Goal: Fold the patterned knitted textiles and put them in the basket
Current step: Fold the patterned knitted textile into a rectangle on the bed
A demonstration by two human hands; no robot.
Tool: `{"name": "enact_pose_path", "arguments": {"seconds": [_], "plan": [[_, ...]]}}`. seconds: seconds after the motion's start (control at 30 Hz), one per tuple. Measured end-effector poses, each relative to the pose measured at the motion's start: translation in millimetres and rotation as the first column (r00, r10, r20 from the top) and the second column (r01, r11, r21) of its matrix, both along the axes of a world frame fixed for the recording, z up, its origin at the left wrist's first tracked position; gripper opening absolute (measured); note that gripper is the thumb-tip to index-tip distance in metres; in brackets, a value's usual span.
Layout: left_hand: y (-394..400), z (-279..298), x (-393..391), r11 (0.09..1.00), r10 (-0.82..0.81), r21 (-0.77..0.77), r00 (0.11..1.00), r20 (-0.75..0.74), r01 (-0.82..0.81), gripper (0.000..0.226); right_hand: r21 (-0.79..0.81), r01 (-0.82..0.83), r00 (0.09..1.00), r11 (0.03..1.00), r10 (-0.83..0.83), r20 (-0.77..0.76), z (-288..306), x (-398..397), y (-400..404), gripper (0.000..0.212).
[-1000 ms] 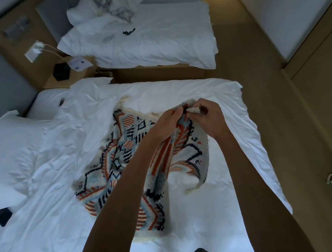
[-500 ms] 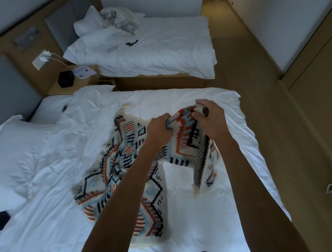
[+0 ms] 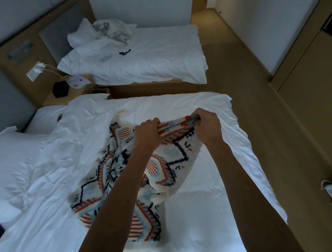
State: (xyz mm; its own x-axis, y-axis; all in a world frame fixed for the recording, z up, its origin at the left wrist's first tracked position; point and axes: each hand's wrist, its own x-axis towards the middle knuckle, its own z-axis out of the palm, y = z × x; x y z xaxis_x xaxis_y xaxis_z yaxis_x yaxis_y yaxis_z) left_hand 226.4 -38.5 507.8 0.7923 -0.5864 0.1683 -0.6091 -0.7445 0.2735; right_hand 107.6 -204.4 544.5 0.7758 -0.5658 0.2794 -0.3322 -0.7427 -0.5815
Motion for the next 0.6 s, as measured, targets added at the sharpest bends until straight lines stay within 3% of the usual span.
{"name": "enact_pose_path", "arguments": {"seconds": [0.07, 0.17, 0.3, 0.4, 0.47, 0.6], "plan": [[14, -18, -6, 0.993, 0.108, 0.051, 0.992, -0.071, -0.105, 0.02, -0.053, 0.012, 1.0, 0.999, -0.012, -0.002, 2, -3, 2, 0.027], [36, -36, -11, 0.97, 0.237, -0.019, 0.962, -0.139, -0.242, 0.014, -0.08, 0.104, 0.994, 0.991, -0.102, 0.024, -2, -9, 1, 0.03], [52, -36, -2, 0.931, 0.337, -0.111, 0.935, -0.108, -0.348, 0.013, -0.064, 0.21, 0.978, 0.976, -0.21, 0.008, -17, -17, -6, 0.03], [57, -37, 2, 0.9, 0.406, -0.119, 0.906, -0.119, -0.419, 0.03, -0.006, 0.215, 0.976, 0.976, -0.215, 0.008, -25, -27, -14, 0.021], [57, -41, 2, 0.887, 0.415, -0.157, 0.898, -0.147, -0.435, 0.034, 0.092, 0.174, 0.984, 0.98, -0.176, 0.013, -29, -33, -18, 0.018], [49, -40, -3, 0.828, 0.276, -0.432, 0.931, -0.24, -0.357, 0.013, 0.156, 0.145, 0.988, 0.977, -0.153, 0.038, -43, -44, -17, 0.028]]}}
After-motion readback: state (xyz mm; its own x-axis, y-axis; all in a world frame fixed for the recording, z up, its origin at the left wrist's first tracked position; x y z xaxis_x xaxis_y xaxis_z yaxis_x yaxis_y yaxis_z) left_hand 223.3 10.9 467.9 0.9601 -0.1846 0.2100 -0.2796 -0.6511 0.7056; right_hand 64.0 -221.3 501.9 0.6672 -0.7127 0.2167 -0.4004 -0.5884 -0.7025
